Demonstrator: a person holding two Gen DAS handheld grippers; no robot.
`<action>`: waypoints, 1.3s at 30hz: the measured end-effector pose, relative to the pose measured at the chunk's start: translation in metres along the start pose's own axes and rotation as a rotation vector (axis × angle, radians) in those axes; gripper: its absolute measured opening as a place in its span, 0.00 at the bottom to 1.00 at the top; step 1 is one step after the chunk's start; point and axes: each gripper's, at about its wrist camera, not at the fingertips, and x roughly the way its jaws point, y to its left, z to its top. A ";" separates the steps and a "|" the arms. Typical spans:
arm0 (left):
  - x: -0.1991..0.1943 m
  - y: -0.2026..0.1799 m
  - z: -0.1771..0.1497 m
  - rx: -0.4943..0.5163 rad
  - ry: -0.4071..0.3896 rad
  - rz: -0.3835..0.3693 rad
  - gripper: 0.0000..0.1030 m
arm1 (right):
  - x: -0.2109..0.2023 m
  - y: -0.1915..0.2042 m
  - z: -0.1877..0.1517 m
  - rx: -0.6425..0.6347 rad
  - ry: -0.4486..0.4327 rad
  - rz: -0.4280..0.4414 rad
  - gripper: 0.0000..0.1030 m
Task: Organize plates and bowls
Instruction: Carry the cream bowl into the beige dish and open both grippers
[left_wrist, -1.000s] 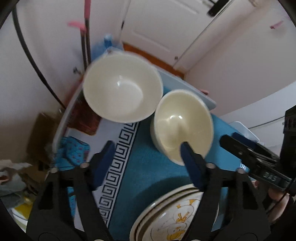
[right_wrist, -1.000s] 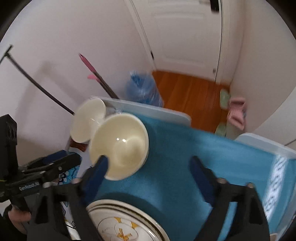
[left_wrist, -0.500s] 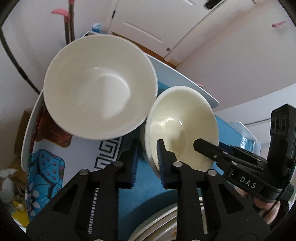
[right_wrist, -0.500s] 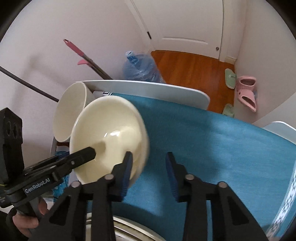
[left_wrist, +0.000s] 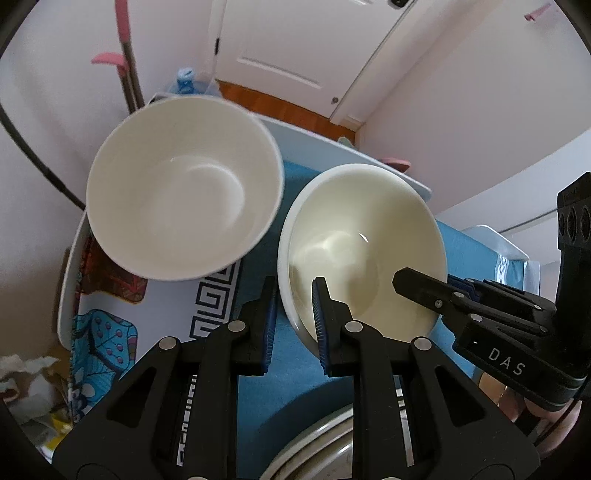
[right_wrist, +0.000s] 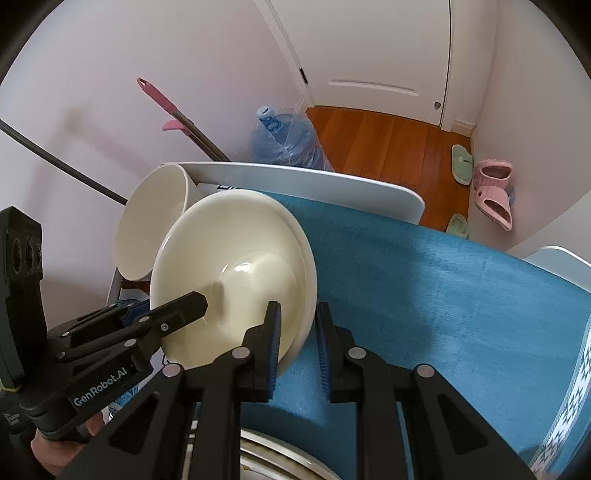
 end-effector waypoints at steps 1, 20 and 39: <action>-0.001 0.000 0.002 0.006 -0.003 0.001 0.16 | -0.005 0.000 -0.001 0.001 -0.009 0.000 0.17; -0.115 -0.160 -0.061 0.201 -0.139 -0.064 0.16 | -0.189 -0.048 -0.079 0.023 -0.230 -0.044 0.17; -0.026 -0.302 -0.207 0.247 0.074 -0.071 0.16 | -0.221 -0.189 -0.222 0.118 -0.146 -0.108 0.17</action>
